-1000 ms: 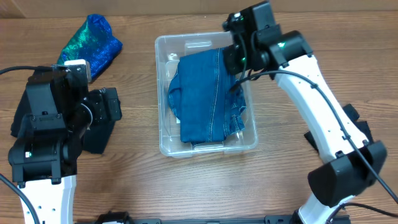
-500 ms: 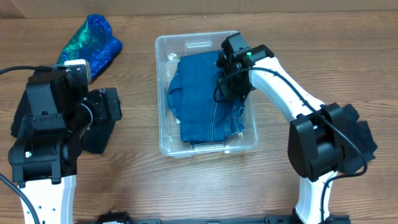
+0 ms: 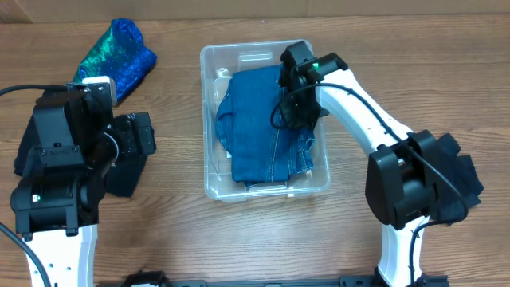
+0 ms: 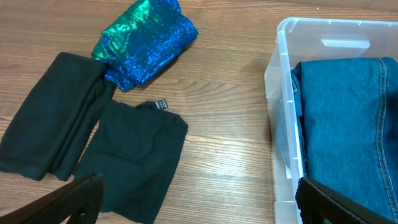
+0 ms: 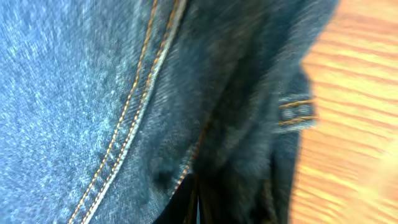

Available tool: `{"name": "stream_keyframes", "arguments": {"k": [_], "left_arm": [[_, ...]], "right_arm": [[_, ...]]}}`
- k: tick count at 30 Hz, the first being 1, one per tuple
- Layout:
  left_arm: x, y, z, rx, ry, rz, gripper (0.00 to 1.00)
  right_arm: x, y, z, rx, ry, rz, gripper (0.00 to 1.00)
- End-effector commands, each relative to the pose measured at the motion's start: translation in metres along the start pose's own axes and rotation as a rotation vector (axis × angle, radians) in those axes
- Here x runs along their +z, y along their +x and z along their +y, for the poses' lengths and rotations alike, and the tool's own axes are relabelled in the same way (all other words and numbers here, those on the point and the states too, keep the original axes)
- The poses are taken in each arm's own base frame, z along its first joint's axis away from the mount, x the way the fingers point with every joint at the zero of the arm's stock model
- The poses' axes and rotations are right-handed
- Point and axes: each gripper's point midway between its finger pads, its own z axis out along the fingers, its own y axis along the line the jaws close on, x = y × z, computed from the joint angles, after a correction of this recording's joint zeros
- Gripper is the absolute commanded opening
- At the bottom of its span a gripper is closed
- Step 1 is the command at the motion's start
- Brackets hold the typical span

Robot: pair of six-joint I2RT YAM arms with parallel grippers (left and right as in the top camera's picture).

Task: Pack container
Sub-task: 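Release the jeans and press them flat inside the bin, then move the right gripper out to the black cloth on the right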

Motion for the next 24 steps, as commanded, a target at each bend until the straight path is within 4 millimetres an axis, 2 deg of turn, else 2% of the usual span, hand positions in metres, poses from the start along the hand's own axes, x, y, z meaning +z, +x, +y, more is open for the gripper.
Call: {"name": "stream_keyframes", "arguments": {"k": [1,4,9,12,15,20,22,24], "left_arm": [[-0.005,-0.009,0.002,0.024,-0.012,-0.028,1.0],[-0.005,-0.01,0.002,0.024,-0.012,-0.029,1.0],[-0.005,-0.009,0.002,0.024,-0.012,-0.028,1.0],[-0.005,-0.009,0.002,0.024,-0.012,-0.028,1.0],[-0.005,-0.009,0.002,0.024,-0.012,-0.028,1.0],[-0.005,-0.009,0.002,0.024,-0.012,-0.028,1.0],[-0.005,-0.009,0.002,0.024,-0.012,-0.028,1.0],[-0.005,-0.009,0.002,0.024,-0.012,-0.028,1.0]], "right_arm": [[-0.05,-0.028,0.004,-0.011,0.013,-0.152,0.06],[-0.049,-0.024,0.017,-0.059,0.013,-0.143,0.06],[-0.019,-0.014,0.042,-0.117,0.026,-0.084,0.06],[0.007,-0.005,0.048,-0.121,0.029,-0.035,0.06],[0.039,0.008,0.044,-0.101,0.039,0.027,0.06],[0.086,0.031,0.022,-0.046,0.06,0.15,0.06],[0.098,0.042,0.014,-0.031,0.067,0.208,0.05],[0.1,0.048,0.009,-0.022,0.073,0.235,0.05]]}}
